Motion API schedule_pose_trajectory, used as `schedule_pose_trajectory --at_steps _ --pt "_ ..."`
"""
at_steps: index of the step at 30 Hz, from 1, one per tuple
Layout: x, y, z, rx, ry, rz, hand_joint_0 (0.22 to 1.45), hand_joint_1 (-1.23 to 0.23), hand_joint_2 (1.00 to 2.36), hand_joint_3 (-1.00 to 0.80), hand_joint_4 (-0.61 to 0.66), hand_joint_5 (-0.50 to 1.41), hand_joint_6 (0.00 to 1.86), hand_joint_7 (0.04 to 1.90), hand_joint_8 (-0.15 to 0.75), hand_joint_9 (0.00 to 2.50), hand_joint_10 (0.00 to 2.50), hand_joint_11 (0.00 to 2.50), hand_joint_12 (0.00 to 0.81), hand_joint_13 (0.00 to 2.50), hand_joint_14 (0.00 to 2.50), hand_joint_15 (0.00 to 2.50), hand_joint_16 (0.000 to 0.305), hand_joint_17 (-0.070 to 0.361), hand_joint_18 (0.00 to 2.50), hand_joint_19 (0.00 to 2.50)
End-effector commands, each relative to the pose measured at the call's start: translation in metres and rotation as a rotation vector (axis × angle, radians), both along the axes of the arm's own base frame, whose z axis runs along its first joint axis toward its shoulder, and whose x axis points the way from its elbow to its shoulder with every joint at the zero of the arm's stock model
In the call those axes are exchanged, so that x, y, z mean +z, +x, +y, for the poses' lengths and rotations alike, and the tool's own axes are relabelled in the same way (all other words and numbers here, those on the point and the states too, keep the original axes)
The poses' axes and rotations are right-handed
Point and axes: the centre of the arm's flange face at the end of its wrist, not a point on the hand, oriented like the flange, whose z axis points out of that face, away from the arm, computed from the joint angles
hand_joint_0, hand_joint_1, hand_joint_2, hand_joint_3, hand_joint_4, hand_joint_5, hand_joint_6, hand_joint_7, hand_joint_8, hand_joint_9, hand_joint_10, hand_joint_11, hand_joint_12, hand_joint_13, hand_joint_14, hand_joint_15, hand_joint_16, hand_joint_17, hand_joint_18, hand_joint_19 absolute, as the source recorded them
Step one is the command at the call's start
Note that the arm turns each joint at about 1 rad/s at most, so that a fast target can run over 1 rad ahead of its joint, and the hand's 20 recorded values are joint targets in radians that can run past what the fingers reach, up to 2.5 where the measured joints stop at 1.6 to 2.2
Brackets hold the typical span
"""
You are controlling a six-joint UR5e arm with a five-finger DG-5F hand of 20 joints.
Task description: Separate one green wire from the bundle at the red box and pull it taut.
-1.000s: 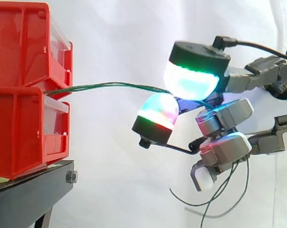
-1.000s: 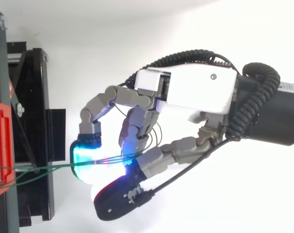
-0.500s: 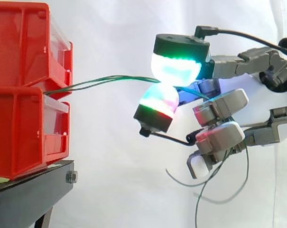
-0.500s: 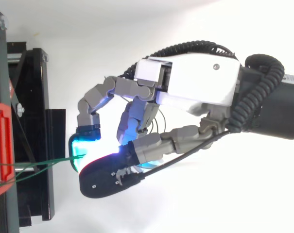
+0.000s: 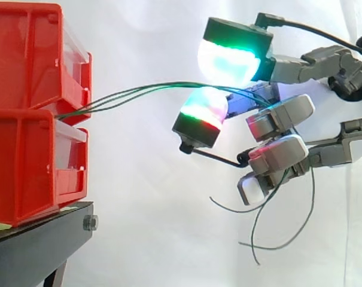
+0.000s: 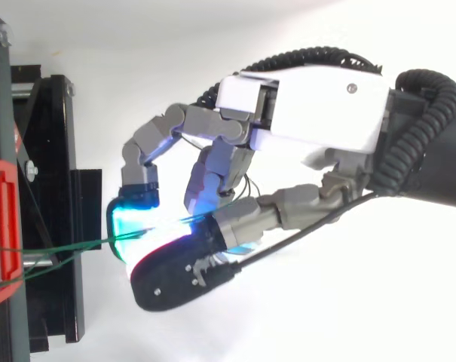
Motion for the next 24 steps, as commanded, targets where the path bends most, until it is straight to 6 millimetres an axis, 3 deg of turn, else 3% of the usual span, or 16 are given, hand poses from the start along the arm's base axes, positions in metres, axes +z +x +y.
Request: schedule_pose_trajectory --at_steps 1,3,5,11,14,18,24 --pt "0.0064 0.0009 -0.003 0.0 -0.008 -0.008 0.53 -0.52 1.0 -0.5 0.11 -0.15 0.92 0.96 0.271 1.46 0.16 1.68 0.34 1.32 0.03 1.14 0.056 0.126 0.76 0.72" --pt "0.0132 -0.0013 -0.0037 -0.001 -0.022 -0.008 0.58 -0.44 1.0 -0.47 0.1 -0.15 0.92 0.99 0.262 1.46 0.12 1.72 0.326 1.32 0.03 1.15 0.054 0.122 0.75 0.73" --pt "0.0131 -0.0025 -0.0039 0.0 -0.034 -0.001 0.6 -0.47 1.01 -0.37 0.1 -0.15 0.92 0.99 0.262 1.46 0.1 1.73 0.323 1.32 0.03 1.16 0.054 0.122 0.75 0.73" --pt "0.0129 -0.0029 -0.0051 -0.001 -0.039 0.003 0.6 -0.67 1.02 -0.19 0.1 -0.16 0.92 1.0 0.247 1.42 0.09 1.73 0.318 1.3 0.03 1.15 0.055 0.123 0.75 0.73" --pt "0.0129 -0.0028 -0.004 0.001 -0.039 0.003 0.61 -0.68 1.02 -0.21 0.11 -0.16 0.92 0.99 0.251 1.42 0.09 1.72 0.317 1.3 0.03 1.15 0.055 0.123 0.74 0.73" --pt "0.0129 -0.0028 -0.004 0.001 -0.041 0.004 0.57 -0.63 1.0 -0.49 0.11 -0.16 0.92 0.95 0.25 1.43 0.12 1.68 0.322 1.31 0.03 1.15 0.055 0.123 0.75 0.72" --pt "0.0118 -0.0026 -0.0041 0.001 -0.053 0.007 0.52 -0.58 1.0 -0.5 0.12 -0.15 0.92 0.93 0.275 1.45 0.18 1.64 0.343 1.34 0.02 1.14 0.057 0.129 0.79 0.71"
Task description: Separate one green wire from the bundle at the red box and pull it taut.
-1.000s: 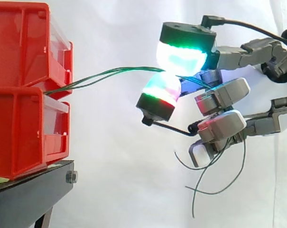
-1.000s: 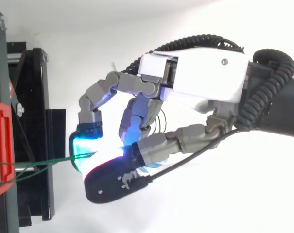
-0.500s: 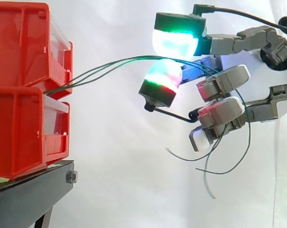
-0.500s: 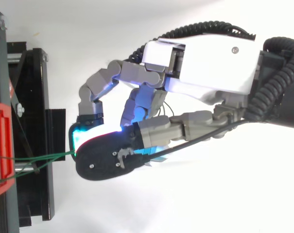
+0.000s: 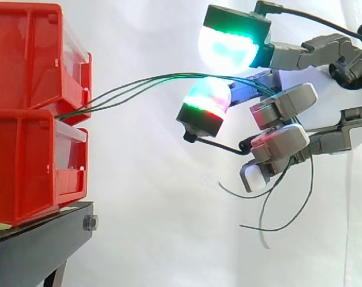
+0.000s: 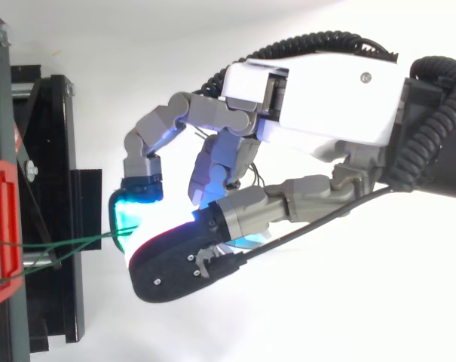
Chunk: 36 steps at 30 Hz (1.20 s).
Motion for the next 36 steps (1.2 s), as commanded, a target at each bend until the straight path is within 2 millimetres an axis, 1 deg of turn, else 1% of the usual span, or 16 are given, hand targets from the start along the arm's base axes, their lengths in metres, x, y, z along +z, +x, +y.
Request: schedule_pose_trajectory --at_steps 1,6,7,10,12,14,17,19,21,23,25,28,32,33,35,36 --pt "-0.0006 -0.0003 0.0001 0.001 -0.01 0.003 0.52 -0.58 1.0 -0.5 0.12 -0.15 0.92 0.92 0.276 1.45 0.18 1.64 0.339 1.34 0.03 1.14 0.057 0.129 0.78 0.71" --pt "-0.0021 -0.0006 0.0034 0.006 -0.013 0.007 0.59 -0.61 1.0 -0.49 0.1 -0.16 0.92 0.94 0.249 1.45 0.11 1.72 0.32 1.32 0.02 1.15 0.054 0.122 0.76 0.72" --pt "-0.0021 -0.0006 0.0034 0.006 -0.013 0.007 0.61 -0.64 1.01 -0.42 0.1 -0.16 0.92 0.96 0.247 1.45 0.1 1.71 0.318 1.32 0.03 1.16 0.054 0.121 0.76 0.72" --pt "-0.0042 -0.0013 0.0044 0.007 -0.014 0.011 0.63 -0.72 1.02 -0.31 0.09 -0.16 0.92 0.98 0.243 1.44 0.11 1.72 0.314 1.32 0.03 1.16 0.053 0.12 0.75 0.72" --pt "-0.0067 -0.0016 0.0044 0.007 -0.015 0.016 0.64 -0.74 1.02 -0.28 0.07 -0.16 0.92 1.0 0.256 1.43 0.11 1.72 0.317 1.32 0.03 1.16 0.053 0.12 0.75 0.72" --pt "-0.0063 -0.0021 0.0043 0.007 -0.015 0.016 0.65 -0.76 1.02 -0.26 0.04 -0.16 0.92 0.99 0.241 1.41 0.12 1.72 0.315 1.31 0.03 1.16 0.053 0.119 0.75 0.72" --pt "-0.0069 -0.0022 0.0043 0.007 -0.015 0.016 0.67 -0.79 1.02 -0.3 0.02 -0.17 0.93 0.94 0.241 1.39 0.14 1.69 0.312 1.29 0.03 1.15 0.052 0.118 0.74 0.72" --pt "-0.0069 -0.0022 0.0043 0.007 -0.015 0.016 0.7 -0.83 1.01 -0.42 0.03 -0.17 0.93 0.93 0.246 1.38 0.13 1.69 0.309 1.28 0.03 1.14 0.052 0.116 0.73 0.71" --pt "-0.0068 -0.002 0.0043 0.007 -0.015 0.014 0.68 -0.84 1.0 -0.5 0.05 -0.17 0.93 0.91 0.236 1.38 0.11 1.7 0.31 1.28 0.03 1.14 0.051 0.116 0.73 0.71" --pt "-0.0068 -0.002 0.0043 0.007 -0.015 0.014 0.65 -0.82 1.0 -0.5 0.07 -0.16 0.93 0.92 0.25 1.39 0.1 1.69 0.312 1.28 0.03 1.14 0.051 0.116 0.73 0.71" --pt "-0.0068 -0.002 0.0043 0.007 -0.013 0.014 0.55 -0.73 1.0 -0.5 0.09 -0.16 0.92 0.93 0.265 1.42 0.09 1.68 0.331 1.29 0.03 1.14 0.053 0.119 0.74 0.7" --pt "-0.0068 -0.0022 0.001 0.004 -0.013 0.014 0.52 -0.62 1.0 -0.5 0.1 -0.15 0.92 0.94 0.279 1.44 0.1 1.66 0.344 1.31 0.03 1.13 0.055 0.124 0.75 0.71" --pt "-0.0068 -0.0022 -0.0001 0.002 -0.013 0.014 0.53 -0.55 1.0 -0.5 0.1 -0.15 0.91 0.95 0.264 1.45 0.07 1.7 0.334 1.31 0.03 1.13 0.054 0.122 0.75 0.72" --pt "-0.0068 -0.0022 -0.0001 0.002 -0.013 0.014 0.57 -0.52 1.0 -0.5 0.09 -0.15 0.91 0.98 0.261 1.46 0.03 1.71 0.322 1.3 0.03 1.14 0.053 0.119 0.74 0.72" --pt "-0.0068 -0.0022 -0.0001 0.002 -0.013 0.014 0.6 -0.53 1.0 -0.49 0.09 -0.15 0.91 0.98 0.255 1.46 0.02 1.73 0.319 1.3 0.03 1.13 0.052 0.117 0.73 0.73" --pt "-0.0067 -0.0021 -0.0012 0.001 -0.014 0.013 0.61 -0.58 1.01 -0.41 0.08 -0.15 0.91 0.99 0.254 1.46 0.01 1.74 0.314 1.29 0.03 1.15 0.052 0.117 0.73 0.73"
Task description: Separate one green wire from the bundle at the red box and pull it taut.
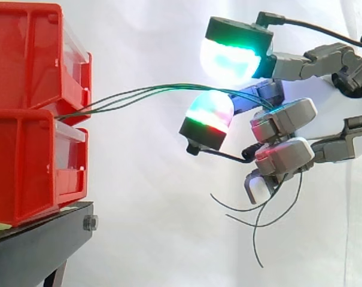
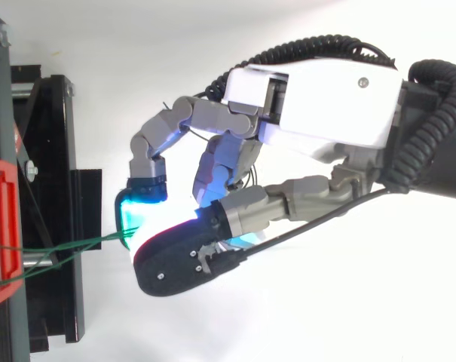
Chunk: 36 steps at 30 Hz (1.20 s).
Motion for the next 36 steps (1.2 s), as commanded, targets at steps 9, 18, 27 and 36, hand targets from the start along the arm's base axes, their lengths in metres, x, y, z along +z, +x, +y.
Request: schedule_pose_trajectory --at_steps 9,18,27,36 --pt "0.0001 0.0001 -0.0013 -0.002 -0.001 -0.001 0.66 -0.78 1.02 -0.33 0.05 -0.16 0.92 0.96 0.241 1.41 0.05 1.73 0.309 1.27 0.03 1.13 0.052 0.116 0.72 0.72" --pt "-0.0007 -0.0002 0.002 0.003 -0.002 0.002 0.68 -0.85 1.0 -0.5 0.03 -0.16 0.92 0.92 0.235 1.39 0.03 1.75 0.307 1.25 0.03 1.13 0.05 0.113 0.72 0.7" --pt "-0.0006 -0.0001 -0.0002 0.0 0.0 0.0 0.5 -0.61 1.0 -0.5 0.1 -0.15 0.91 0.92 0.286 1.45 0.1 1.65 0.35 1.31 0.02 1.11 0.056 0.126 0.76 0.71" --pt "-0.0006 -0.0001 -0.0002 0.0 -0.001 0.0 0.62 -0.68 1.02 -0.29 0.09 -0.16 0.91 0.99 0.252 1.42 0.02 1.73 0.319 1.28 0.03 1.14 0.052 0.117 0.73 0.73"
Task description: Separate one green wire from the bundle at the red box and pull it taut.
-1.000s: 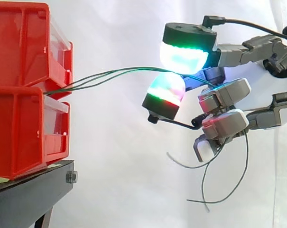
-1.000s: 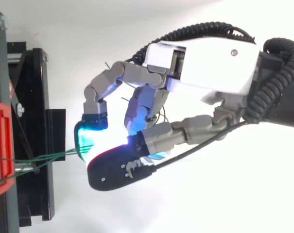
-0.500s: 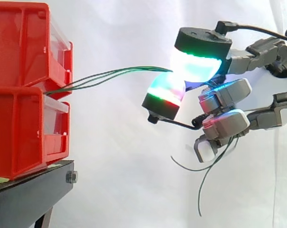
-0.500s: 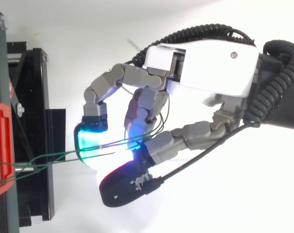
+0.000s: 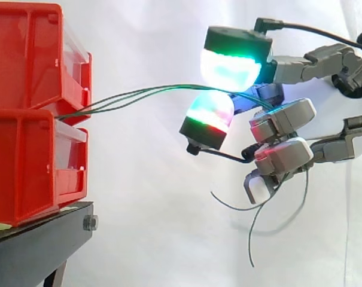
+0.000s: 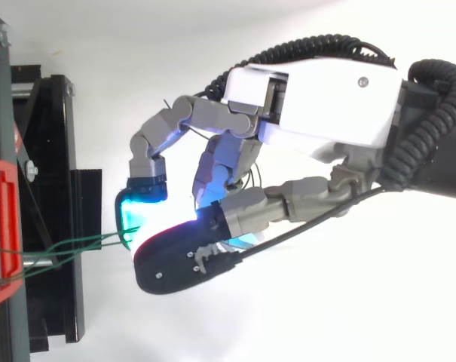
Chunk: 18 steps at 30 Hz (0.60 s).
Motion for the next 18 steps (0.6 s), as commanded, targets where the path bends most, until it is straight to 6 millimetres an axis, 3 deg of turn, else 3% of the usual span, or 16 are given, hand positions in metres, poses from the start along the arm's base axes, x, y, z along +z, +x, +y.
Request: schedule_pose_trajectory --at_steps 1,8,13,18 --pt "-0.0004 -0.0002 -0.0001 0.0 -0.002 0.001 0.63 -0.71 1.02 -0.26 0.08 -0.16 0.92 1.0 0.251 1.4 0.04 1.72 0.324 1.28 0.03 1.13 0.052 0.117 0.73 0.73" --pt "0.0003 0.0 0.0 0.0 0.002 -0.001 0.72 -0.83 1.02 -0.26 -0.07 -0.18 0.95 0.99 0.237 1.33 0.09 1.68 0.312 1.22 0.03 1.12 0.051 0.115 0.71 0.69" --pt "0.0001 -0.0001 0.0003 0.002 0.006 0.0 0.78 -0.85 1.0 -0.5 -0.11 -0.18 0.95 0.99 0.228 1.31 0.03 1.69 0.317 1.18 0.03 1.09 0.05 0.113 0.69 0.66" --pt "0.0001 -0.0001 -0.0007 0.002 0.007 0.0 0.7 -0.86 1.0 -0.5 -0.02 -0.18 0.95 0.92 0.235 1.31 0.04 1.69 0.324 1.14 0.03 1.06 0.05 0.112 0.69 0.64"
